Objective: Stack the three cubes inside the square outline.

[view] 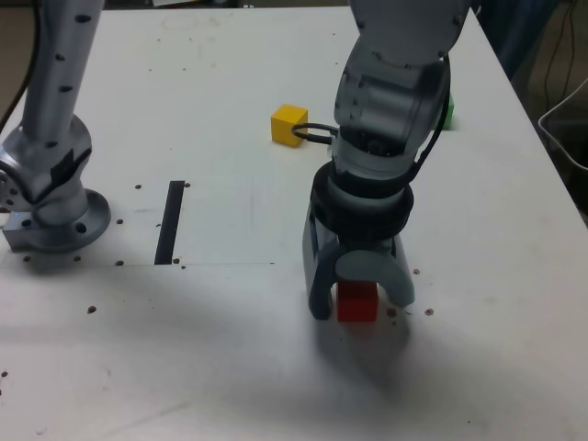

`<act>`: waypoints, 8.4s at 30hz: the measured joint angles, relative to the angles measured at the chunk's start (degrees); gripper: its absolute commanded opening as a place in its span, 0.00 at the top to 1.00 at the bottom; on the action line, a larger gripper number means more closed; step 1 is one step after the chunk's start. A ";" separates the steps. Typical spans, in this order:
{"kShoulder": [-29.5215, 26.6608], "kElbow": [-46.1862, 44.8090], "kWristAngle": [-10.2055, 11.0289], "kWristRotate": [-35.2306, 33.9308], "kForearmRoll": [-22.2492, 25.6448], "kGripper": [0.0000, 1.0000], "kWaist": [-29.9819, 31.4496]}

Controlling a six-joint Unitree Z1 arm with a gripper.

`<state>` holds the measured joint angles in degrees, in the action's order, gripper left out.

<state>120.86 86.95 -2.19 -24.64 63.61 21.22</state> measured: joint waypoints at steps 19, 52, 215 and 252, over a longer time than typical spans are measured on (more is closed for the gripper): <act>-0.16 -0.13 1.75 5.41 -2.48 0.79 0.06; -0.76 0.03 6.68 16.54 4.18 0.82 -12.93; -8.09 -8.86 14.26 66.29 -1.74 0.71 -45.85; -10.82 8.26 12.56 28.17 21.14 0.70 -18.17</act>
<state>110.04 95.21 10.37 3.53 84.75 3.05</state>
